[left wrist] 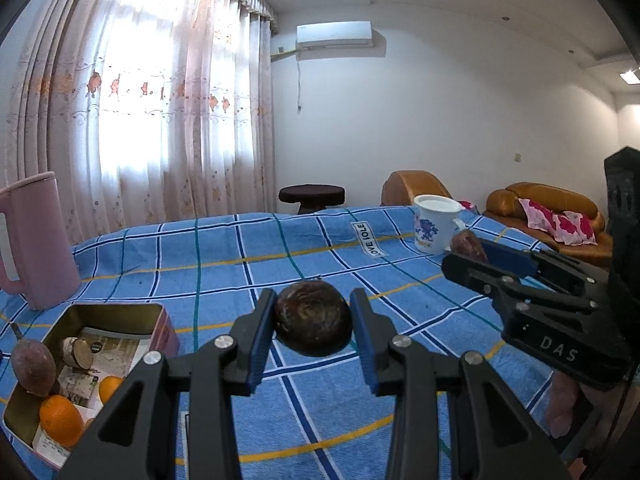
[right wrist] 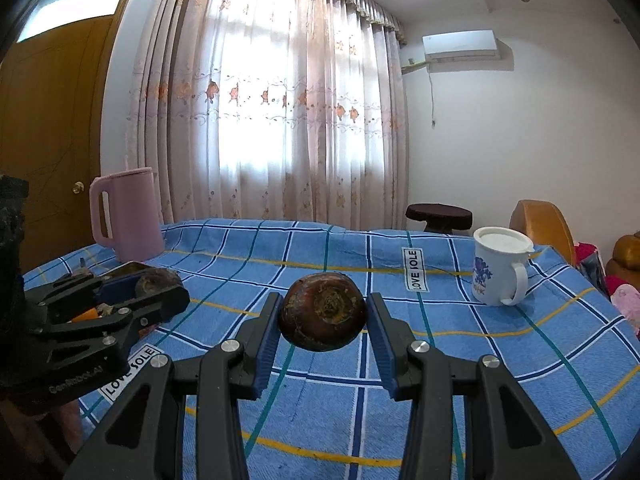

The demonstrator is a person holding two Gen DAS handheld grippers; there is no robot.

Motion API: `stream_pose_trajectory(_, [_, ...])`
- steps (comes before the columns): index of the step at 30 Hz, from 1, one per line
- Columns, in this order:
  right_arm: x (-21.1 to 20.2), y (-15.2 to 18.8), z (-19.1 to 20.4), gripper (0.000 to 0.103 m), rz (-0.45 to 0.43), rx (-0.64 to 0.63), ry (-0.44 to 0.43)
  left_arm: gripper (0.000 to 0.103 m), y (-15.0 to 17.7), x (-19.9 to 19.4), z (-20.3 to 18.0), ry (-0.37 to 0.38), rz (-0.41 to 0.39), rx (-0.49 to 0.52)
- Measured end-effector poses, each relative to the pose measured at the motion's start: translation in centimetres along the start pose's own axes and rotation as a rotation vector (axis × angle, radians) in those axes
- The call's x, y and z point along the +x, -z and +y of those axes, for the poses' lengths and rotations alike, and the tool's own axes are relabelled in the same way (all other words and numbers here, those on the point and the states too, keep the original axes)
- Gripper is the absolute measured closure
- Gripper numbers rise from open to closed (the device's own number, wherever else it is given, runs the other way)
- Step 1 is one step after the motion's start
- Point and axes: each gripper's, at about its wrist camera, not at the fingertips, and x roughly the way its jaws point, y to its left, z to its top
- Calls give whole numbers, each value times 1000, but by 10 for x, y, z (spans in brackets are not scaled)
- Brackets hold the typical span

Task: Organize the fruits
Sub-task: 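Carry both brown fruits over the tin and open both tools to release them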

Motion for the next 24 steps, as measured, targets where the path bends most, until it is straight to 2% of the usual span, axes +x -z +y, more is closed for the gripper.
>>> stream_pose_trajectory(11, [9, -2, 24, 59, 3, 4, -47, 64, 3, -5, 22, -21, 8, -31])
stream_pose_trajectory(24, [28, -8, 77, 59, 24, -45, -141, 64, 7, -25, 72, -83, 13, -85])
